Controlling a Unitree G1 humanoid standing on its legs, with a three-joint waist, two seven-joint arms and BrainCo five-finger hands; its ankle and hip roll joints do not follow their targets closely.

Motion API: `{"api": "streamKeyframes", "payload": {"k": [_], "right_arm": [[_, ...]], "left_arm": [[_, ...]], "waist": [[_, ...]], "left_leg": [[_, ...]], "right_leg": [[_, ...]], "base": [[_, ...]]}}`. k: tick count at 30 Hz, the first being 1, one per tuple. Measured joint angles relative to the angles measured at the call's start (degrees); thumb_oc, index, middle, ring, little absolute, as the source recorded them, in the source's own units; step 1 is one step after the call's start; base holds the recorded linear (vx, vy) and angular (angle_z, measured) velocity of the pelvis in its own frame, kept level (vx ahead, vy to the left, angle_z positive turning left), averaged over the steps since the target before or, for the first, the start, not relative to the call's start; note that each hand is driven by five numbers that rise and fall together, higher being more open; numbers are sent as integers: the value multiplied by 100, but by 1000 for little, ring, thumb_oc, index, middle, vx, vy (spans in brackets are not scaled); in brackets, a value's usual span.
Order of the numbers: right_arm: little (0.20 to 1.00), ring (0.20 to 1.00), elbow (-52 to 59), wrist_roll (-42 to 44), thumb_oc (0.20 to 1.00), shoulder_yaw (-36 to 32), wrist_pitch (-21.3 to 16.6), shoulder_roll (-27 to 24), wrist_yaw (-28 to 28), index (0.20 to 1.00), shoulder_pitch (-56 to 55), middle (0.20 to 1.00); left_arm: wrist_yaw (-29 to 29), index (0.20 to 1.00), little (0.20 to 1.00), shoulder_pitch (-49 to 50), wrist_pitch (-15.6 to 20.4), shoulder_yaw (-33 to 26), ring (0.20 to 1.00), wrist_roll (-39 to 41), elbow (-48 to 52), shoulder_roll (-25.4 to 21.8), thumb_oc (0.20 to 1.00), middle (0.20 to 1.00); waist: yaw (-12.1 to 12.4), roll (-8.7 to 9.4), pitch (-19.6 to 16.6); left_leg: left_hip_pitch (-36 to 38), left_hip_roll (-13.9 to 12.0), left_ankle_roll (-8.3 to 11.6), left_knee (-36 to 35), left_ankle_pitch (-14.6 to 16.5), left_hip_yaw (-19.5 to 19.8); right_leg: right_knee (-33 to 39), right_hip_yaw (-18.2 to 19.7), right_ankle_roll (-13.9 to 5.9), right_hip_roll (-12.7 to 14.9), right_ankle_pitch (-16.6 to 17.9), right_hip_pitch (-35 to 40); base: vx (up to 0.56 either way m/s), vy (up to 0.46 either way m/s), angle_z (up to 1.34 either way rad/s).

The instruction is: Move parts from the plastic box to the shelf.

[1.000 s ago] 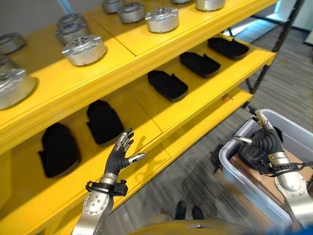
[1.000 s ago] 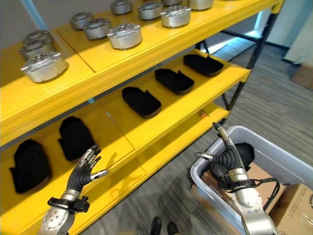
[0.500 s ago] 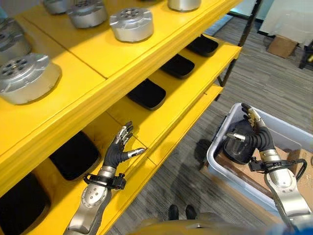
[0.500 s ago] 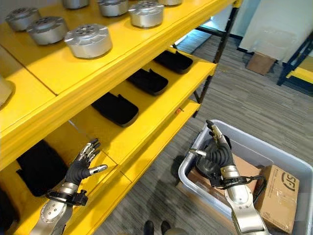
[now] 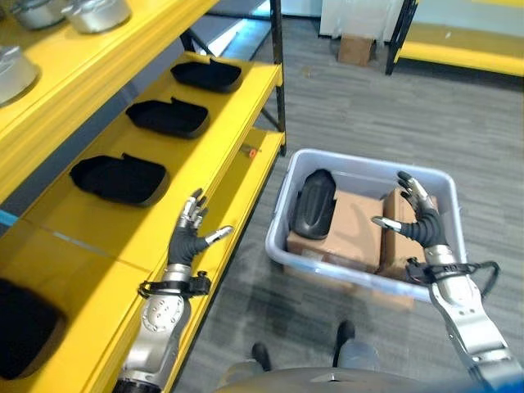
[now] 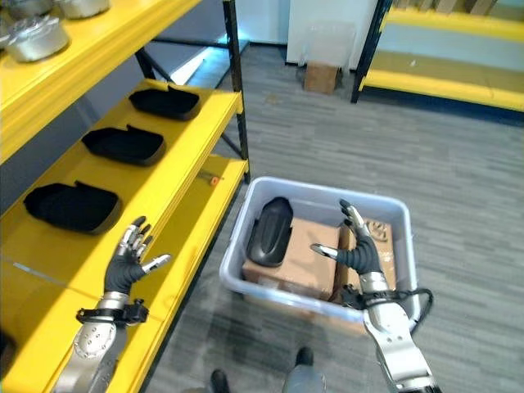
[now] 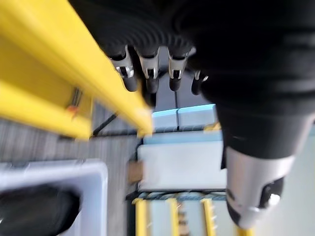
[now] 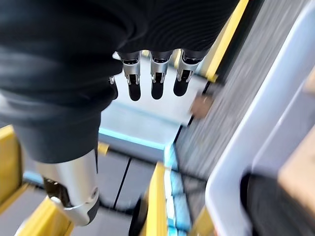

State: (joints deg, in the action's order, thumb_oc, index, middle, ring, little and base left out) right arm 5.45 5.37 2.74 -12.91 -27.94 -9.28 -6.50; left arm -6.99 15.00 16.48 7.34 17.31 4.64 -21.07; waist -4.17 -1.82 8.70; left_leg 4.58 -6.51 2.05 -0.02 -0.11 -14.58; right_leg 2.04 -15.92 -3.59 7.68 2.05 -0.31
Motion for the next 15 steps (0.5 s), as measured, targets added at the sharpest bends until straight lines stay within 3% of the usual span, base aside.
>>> {"api": "streamKeyframes", "payload": {"k": [2,3,5,7,8,9,10,11,12,13,14,15], "right_arm": [[1000,1000,0,2,1000,-29,1,-46,-3,1000,11,1000],[1000,1000,-2,2,1000,25,4,-72,5,1000,7,1000],[1000,1000,-2,5,1000,61,2,-75,2,1000,17,1000],[1000,1000,3,8,1000,120,1,-62,3,1000,124,1000],[1000,1000,27,8,1000,160,-1,-91,-21,1000,262,1000],[1000,1000,20,6,1000,133,-13,-134,-84,1000,448,1000],[1000,1000,-28,5,1000,125,1,-120,-116,1000,658,1000],[1000,1000,-30,4,1000,114,-4,-127,-120,1000,695,1000],[1000,1000,-62,-1,1000,98,-31,-48,-131,1000,629,1000],[1000,1000,-175,2,1000,2,-110,51,-195,1000,695,1000],[1000,1000,-281,6,1000,14,-124,6,-280,1000,735,1000],[1000,1000,-457,7,1000,4,-119,-89,-320,1000,835,1000]], "left_arm": [[40,1000,1000,-86,2,113,1000,-2,-94,2,1000,1000],[41,1000,1000,-209,-9,149,1000,-2,-98,4,1000,1000],[56,1000,1000,-379,-13,229,1000,-8,-102,13,1000,1000],[29,1000,1000,-516,-10,225,1000,-51,-149,-47,1000,1000],[33,1000,1000,-473,-10,266,1000,-55,-159,-39,1000,1000],[25,1000,1000,-550,-9,345,1000,-52,-162,-62,1000,1000],[26,1000,1000,-827,-22,435,1000,-54,-214,-80,1000,1000],[24,1000,1000,-921,-24,444,1000,-54,-216,-70,1000,1000],[-8,1000,1000,-912,-5,440,1000,-56,-254,-58,1000,1000],[-78,1000,1000,-929,22,409,1000,-56,-425,-4,1000,1000],[-115,1000,1000,-1008,25,344,1000,-55,-605,29,1000,1000],[-240,1000,1000,-1031,16,319,1000,-54,-826,13,1000,1000]], "waist": [[-14,-95,-48],[-94,-98,-49],[-139,-91,-40],[-107,23,98],[-91,72,176],[-145,61,289],[-102,171,553],[-112,218,632],[-100,247,668],[-51,205,672],[32,143,794],[72,12,1010]], "left_leg": [[-123,-140,63,230,-69,-34],[-240,-168,253,348,-243,6],[-505,-262,408,827,-413,49],[-1033,-335,614,1974,-521,411],[-1421,-213,722,2706,-371,592],[-1738,13,692,3043,-291,974],[-1950,184,466,2871,-108,1212],[-1917,-78,392,1909,-110,1231],[-1868,-306,449,1249,-122,1275],[-1801,-562,540,547,-211,1482],[-1597,-879,491,-161,-283,1538],[-1591,-1118,602,-153,-397,1719]], "right_leg": [[224,-2,114,-125,67,73],[319,-27,152,-174,70,106],[317,-47,225,-209,76,104],[198,-40,445,-134,8,85],[234,78,549,-102,-62,73],[149,345,622,-61,-202,-53],[153,451,611,46,-146,-73],[164,552,588,22,-133,-94],[125,780,410,-24,-83,-127],[82,917,259,-94,-180,-204],[-81,1244,208,-175,-181,-337],[-161,1457,171,-230,-120,-400]], "base": [[56,-219,-23],[32,-195,5],[36,-177,5],[20,-54,-26],[61,71,-46],[118,147,-51],[136,303,-53],[100,290,-68],[59,417,-80],[8,220,-123],[10,252,-157],[-6,143,-176]]}}
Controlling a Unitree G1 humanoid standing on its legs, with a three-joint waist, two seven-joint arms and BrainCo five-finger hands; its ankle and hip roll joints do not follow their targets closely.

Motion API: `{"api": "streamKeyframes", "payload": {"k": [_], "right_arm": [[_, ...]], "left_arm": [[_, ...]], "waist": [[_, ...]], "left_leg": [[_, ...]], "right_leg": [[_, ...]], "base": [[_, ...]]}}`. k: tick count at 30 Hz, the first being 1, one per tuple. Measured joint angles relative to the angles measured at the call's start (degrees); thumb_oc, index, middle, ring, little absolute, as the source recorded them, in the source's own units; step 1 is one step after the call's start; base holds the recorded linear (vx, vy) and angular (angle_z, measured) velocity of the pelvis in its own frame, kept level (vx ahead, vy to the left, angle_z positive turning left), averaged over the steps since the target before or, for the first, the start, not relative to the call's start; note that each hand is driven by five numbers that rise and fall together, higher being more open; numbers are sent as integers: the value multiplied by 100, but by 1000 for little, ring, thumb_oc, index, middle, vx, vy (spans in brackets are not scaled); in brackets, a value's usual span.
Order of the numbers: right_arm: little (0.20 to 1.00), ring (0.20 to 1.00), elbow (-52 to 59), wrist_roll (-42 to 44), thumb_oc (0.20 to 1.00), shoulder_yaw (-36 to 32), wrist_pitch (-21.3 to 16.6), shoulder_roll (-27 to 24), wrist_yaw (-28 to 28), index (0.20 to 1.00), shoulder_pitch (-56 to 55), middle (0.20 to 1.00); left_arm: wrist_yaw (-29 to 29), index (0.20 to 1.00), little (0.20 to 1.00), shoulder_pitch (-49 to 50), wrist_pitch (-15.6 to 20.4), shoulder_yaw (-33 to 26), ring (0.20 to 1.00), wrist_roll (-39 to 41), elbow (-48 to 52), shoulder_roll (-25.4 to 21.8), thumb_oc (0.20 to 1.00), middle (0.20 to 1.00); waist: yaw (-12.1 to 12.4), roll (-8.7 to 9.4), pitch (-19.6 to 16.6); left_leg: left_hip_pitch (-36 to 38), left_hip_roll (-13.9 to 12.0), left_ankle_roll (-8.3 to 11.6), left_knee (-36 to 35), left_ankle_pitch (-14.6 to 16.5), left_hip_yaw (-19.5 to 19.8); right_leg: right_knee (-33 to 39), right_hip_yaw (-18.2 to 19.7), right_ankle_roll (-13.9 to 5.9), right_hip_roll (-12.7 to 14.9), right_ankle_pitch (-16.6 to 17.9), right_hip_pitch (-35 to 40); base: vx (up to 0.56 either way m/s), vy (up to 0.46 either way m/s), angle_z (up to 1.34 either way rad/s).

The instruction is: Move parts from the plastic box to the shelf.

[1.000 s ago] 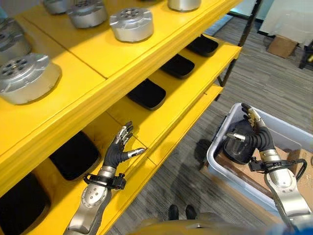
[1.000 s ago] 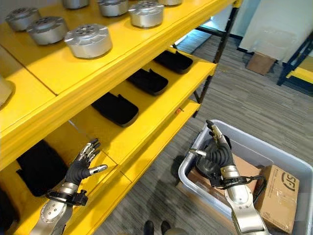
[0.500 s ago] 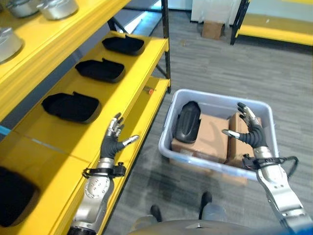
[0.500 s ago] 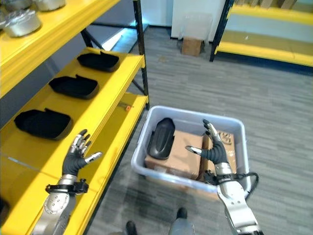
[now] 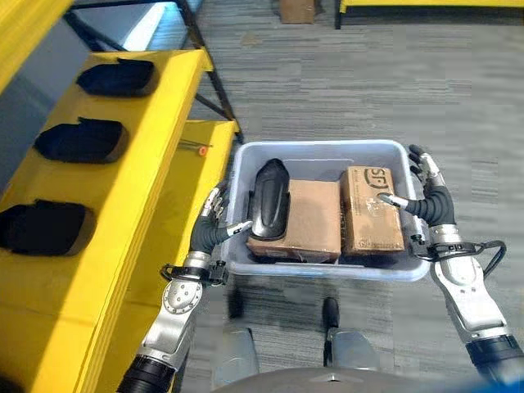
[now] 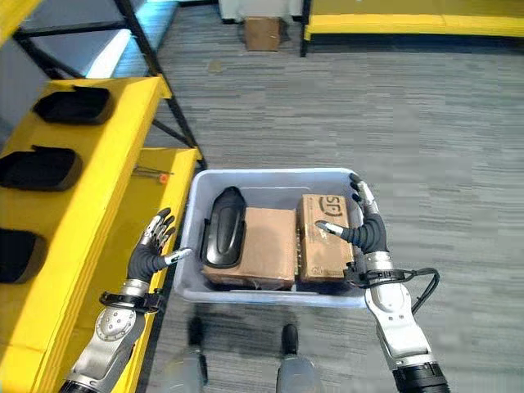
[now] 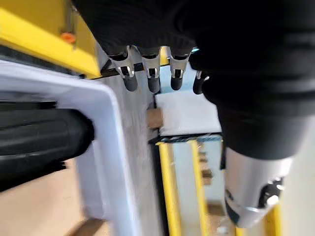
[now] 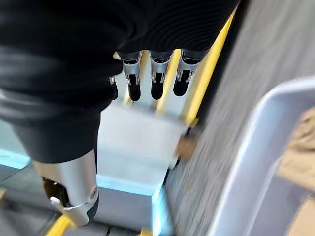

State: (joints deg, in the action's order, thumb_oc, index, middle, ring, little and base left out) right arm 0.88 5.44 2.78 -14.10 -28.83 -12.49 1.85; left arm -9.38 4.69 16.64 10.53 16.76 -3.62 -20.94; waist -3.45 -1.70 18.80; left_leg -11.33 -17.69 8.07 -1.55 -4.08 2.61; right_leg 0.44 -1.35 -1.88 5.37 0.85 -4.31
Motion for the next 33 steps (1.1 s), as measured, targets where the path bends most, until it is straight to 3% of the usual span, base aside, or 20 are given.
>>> {"api": "streamKeyframes", "payload": {"k": [1,2,3,4,5,6,7,8,10,11,16,18,24,30,33], "right_arm": [[1000,1000,3,-1,1000,-4,21,-216,-104,1000,-87,1000],[1000,1000,61,-2,1000,-39,5,-348,-149,1000,-132,1000],[1000,1000,15,-4,1000,-175,-19,-169,-198,1000,-257,1000],[1000,1000,55,-4,1000,-205,-13,152,-253,1000,-426,1000],[1000,1000,56,-4,1000,-190,-4,257,-263,1000,-486,1000],[1000,1000,131,-5,1000,-150,-4,259,-286,1000,-403,1000],[1000,1000,236,-5,1000,-222,-100,297,-284,1000,-447,1000],[1000,1000,339,57,1000,-185,-116,290,-351,1000,-415,1000],[1000,1000,331,103,1000,196,-43,319,-308,1000,-319,1000],[1000,1000,310,105,1000,339,-42,362,-281,1000,-201,1000],[1000,1000,433,108,1000,839,-55,362,-334,1000,411,1000],[1000,1000,451,109,1000,893,-68,362,-409,1000,504,1000],[1000,1000,463,110,1000,963,-68,355,-566,1000,456,1000],[1000,1000,484,110,1000,1044,-72,349,-602,1000,545,1000],[1000,1000,490,109,1000,1151,-71,343,-645,1000,574,1000]], "left_arm": [[-52,1000,1000,-11,-19,14,1000,-1,40,28,1000,1000],[-63,1000,1000,41,-7,12,1000,0,148,65,1000,1000],[-87,1000,1000,-125,12,-7,1000,-5,171,-36,1000,1000],[-192,1000,1000,-188,52,-87,1000,-44,244,-247,1000,1000],[-228,1000,1000,-98,46,-112,1000,-44,245,-426,1000,1000],[-243,1000,1000,-19,46,-193,1000,-44,289,-493,1000,1000],[-309,1000,1000,39,148,-266,1000,-62,226,-492,1000,1000],[-445,1000,1000,86,228,-233,1000,-70,-4,-424,1000,1000],[-470,1000,1000,-167,139,-17,1000,-284,51,-462,1000,1000],[-473,1000,1000,-453,139,59,1000,-283,142,-483,1000,1000],[-701,1000,1000,-1509,149,667,1000,-377,295,-530,1000,1000],[-761,1000,1000,-1689,148,818,1000,-516,390,-445,1000,1000],[-1017,1000,1000,-2061,150,912,1000,-668,413,-224,1000,1000],[-1203,1000,1000,-2067,149,916,1000,-669,457,-157,1000,1000],[-1363,1000,1000,-2133,141,914,1000,-677,425,-43,1000,1000]], "waist": [[-110,-127,86],[-205,-374,101],[-394,-191,237],[-199,94,461],[-129,147,498],[2,38,553],[23,110,569],[50,158,572],[-26,512,689],[7,680,679],[-71,889,689],[-228,898,688],[-324,931,716],[-320,923,723],[-322,823,839]], "left_leg": [[60,130,-83,223,-165,-67],[185,246,-123,272,-355,-120],[299,459,106,110,-112,-524],[400,879,-194,43,-38,-891],[491,1092,-357,49,22,-945],[653,1138,-432,-2,65,-958],[585,1291,-508,68,106,-1107],[326,1442,-650,187,243,-1232],[-26,1660,-721,263,258,-1303],[-137,1654,-740,247,210,-1287],[-276,1453,-599,40,59,-1314],[-264,1285,-556,-33,9,-1320],[-169,1128,-431,-241,-117,-1479],[-309,1000,-334,-306,-208,-1565],[-355,973,-339,-329,-249,-1599]], "right_leg": [[41,221,-214,101,20,2],[89,274,-410,62,1,70],[-27,225,-545,321,-16,51],[-245,127,-541,785,211,-131],[-246,54,-555,979,378,-131],[-156,127,-602,739,347,-95],[-80,-109,-595,618,403,-121],[-40,-113,-631,847,406,-252],[366,-106,-632,1026,535,-424],[420,-99,-649,1015,591,-504],[478,-80,-654,757,606,-752],[479,-54,-653,611,605,-804],[480,192,-630,431,589,-940],[482,257,-553,274,577,-1172],[480,275,-533,248,593,-1225]], "base": [[67,370,-134],[65,357,-50],[69,296,-23],[-2,76,-14],[-95,351,-48],[-106,427,-13],[-120,473,-17],[-32,157,-2],[-10,63,-1],[10,3,5],[-5,-45,-11],[-13,-54,-14],[-3,-42,-20],[-19,-50,-10],[-30,-41,-2]]}}
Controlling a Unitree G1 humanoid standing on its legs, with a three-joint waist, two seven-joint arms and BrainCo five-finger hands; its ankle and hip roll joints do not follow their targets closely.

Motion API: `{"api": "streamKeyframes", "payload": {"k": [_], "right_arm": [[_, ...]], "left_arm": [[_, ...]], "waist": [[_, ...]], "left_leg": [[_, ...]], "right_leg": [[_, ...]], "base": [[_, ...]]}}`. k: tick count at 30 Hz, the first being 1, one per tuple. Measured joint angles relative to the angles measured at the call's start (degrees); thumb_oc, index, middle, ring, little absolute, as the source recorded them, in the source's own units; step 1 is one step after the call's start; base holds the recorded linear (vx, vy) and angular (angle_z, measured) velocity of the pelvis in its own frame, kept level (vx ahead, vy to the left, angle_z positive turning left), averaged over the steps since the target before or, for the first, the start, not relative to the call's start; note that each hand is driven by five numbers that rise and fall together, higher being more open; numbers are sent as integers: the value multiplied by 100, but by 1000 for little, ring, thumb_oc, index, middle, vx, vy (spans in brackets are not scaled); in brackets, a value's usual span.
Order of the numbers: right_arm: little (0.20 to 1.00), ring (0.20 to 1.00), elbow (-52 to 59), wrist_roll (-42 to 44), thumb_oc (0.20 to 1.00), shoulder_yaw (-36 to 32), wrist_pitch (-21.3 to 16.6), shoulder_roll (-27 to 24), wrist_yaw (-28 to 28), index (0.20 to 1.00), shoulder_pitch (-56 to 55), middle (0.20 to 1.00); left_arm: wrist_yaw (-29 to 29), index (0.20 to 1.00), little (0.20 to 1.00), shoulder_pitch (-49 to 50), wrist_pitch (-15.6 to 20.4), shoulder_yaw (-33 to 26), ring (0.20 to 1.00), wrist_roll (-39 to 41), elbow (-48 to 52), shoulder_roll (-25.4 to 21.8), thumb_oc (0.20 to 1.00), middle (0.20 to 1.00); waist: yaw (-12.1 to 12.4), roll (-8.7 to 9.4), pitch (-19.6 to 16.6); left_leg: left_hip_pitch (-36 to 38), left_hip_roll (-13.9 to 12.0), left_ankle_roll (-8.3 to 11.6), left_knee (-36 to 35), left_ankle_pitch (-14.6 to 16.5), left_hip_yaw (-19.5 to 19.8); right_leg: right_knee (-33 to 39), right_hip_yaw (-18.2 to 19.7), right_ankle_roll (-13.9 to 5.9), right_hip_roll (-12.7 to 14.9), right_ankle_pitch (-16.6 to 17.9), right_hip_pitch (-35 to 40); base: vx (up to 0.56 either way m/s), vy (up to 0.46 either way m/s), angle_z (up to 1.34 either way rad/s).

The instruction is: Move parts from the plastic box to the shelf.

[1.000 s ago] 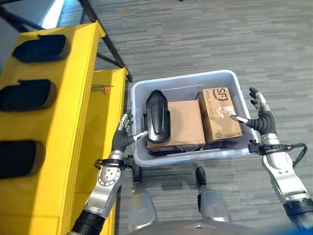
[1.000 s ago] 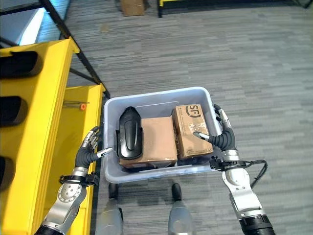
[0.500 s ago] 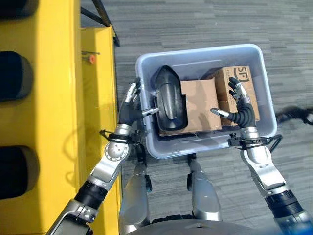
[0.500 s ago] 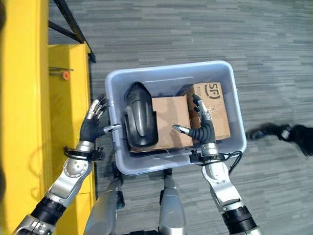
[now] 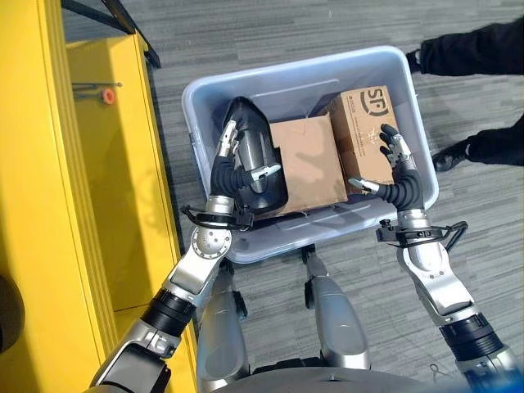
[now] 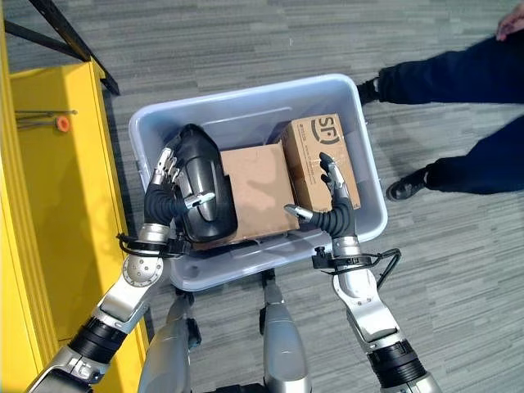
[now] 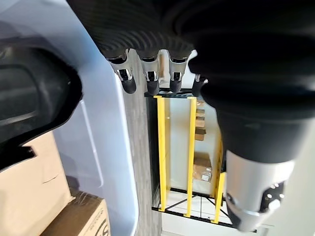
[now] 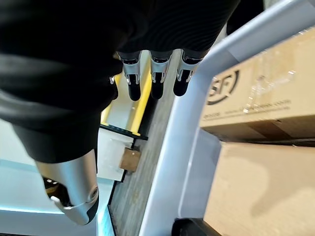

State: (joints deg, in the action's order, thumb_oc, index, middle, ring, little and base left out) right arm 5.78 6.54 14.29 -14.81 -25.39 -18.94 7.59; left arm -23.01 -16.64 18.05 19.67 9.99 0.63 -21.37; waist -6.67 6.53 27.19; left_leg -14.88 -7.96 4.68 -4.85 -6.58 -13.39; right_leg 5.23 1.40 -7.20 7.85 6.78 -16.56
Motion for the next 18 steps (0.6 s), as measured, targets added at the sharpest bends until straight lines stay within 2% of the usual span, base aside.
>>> {"api": "streamKeyframes", "payload": {"k": [3,13,18], "right_arm": [[1000,1000,1,0,1000,11,0,0,-45,1000,15,1000],[1000,1000,0,1,1000,168,-32,-48,-214,1000,97,1000],[1000,1000,-7,2,1000,247,-46,-46,-240,1000,136,1000]], "left_arm": [[-179,1000,1000,-119,-12,-51,1000,-6,-49,61,1000,1000],[-723,1000,1000,-346,-168,-151,1000,-447,-759,248,1000,1000],[-862,1000,1000,-543,-264,-21,1000,-514,-1096,280,1000,1000]], "waist": [[6,-55,78],[-29,-44,108],[-47,66,174]], "left_leg": [[-1,0,0,-4,0,0],[-13,-30,6,-10,-5,-29],[-37,-76,17,-12,-13,-52]], "right_leg": [[0,0,0,0,0,-2],[0,35,13,-48,9,-58],[0,74,36,-98,26,-104]], "base": [[-10,-15,0],[-32,-36,-3],[-34,-33,-5]]}}
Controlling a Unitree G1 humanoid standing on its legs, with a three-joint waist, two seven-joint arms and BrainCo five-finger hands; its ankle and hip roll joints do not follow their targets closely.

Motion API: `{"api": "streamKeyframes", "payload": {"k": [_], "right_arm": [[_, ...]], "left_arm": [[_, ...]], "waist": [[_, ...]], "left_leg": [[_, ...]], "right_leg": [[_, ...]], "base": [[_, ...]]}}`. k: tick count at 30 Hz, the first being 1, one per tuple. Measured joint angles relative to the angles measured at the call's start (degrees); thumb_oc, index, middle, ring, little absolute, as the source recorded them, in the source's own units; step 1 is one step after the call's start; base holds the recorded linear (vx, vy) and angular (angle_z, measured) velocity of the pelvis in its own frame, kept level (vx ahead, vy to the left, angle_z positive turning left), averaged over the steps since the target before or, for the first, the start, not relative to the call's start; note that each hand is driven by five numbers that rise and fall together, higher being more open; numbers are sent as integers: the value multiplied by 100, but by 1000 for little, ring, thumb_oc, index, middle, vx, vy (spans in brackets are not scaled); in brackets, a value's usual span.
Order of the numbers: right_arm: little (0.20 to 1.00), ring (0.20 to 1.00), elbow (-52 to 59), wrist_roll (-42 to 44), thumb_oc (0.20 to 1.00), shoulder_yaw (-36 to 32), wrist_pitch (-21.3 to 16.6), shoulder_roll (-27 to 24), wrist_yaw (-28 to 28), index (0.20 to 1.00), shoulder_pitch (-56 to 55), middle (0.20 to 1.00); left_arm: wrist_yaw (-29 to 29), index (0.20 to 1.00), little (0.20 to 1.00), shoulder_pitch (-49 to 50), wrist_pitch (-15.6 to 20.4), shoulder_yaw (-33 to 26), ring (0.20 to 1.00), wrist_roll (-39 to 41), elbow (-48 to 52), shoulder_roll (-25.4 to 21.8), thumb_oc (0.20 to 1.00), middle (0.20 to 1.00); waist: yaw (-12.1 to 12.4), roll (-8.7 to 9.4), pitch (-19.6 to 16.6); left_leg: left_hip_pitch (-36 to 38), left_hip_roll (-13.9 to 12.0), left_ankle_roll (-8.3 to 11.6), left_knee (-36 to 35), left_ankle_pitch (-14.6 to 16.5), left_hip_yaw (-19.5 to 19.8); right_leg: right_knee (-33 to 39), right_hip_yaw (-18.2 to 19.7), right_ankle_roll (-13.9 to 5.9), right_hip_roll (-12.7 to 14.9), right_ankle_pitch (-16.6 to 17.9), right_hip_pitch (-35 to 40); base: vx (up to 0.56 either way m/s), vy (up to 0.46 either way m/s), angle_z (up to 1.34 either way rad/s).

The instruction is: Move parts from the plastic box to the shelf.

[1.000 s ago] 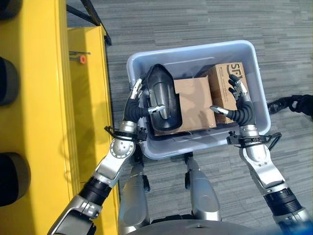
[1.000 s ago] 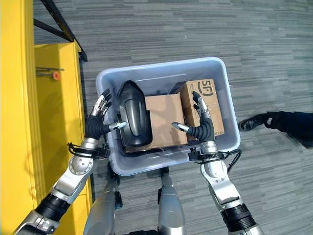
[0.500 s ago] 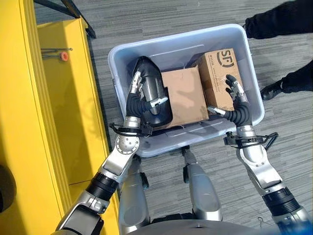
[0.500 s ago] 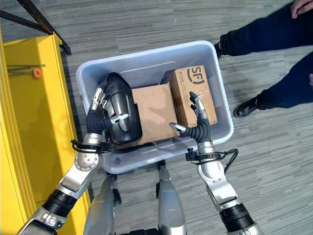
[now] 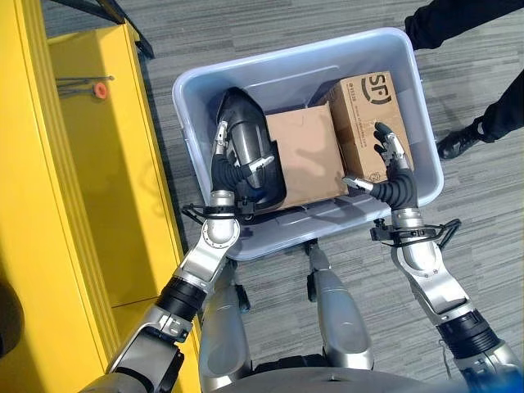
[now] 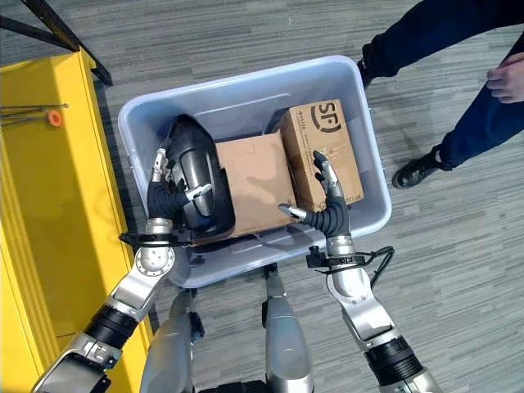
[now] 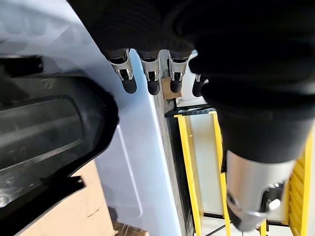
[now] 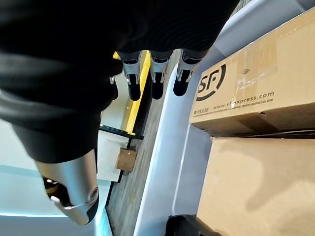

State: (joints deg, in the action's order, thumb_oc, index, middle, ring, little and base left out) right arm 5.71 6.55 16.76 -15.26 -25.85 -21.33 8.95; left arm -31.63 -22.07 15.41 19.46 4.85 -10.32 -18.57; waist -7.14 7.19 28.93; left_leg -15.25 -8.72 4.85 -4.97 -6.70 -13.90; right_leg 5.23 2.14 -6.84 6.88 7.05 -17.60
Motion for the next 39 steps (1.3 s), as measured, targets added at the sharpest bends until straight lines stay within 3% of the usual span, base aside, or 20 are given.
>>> {"api": "streamKeyframes", "payload": {"k": [16,39], "right_arm": [[1000,1000,1,1,1000,69,-113,0,-208,1000,6,1000],[1000,1000,20,5,1000,48,-158,3,-368,1000,-3,1000]], "left_arm": [[-263,1000,1000,-74,-134,66,1000,-223,-223,19,1000,1000],[-326,1000,1000,512,-127,-53,1000,-430,137,-70,1000,1000]], "waist": [[-107,61,29],[167,31,127]], "left_leg": [[-168,-30,17,3,-29,14],[-462,-26,33,8,-91,203]], "right_leg": [[0,11,33,-24,27,-157],[1,-162,32,-19,24,-332]], "base": [[-5,-6,0],[-1,-2,3]]}}
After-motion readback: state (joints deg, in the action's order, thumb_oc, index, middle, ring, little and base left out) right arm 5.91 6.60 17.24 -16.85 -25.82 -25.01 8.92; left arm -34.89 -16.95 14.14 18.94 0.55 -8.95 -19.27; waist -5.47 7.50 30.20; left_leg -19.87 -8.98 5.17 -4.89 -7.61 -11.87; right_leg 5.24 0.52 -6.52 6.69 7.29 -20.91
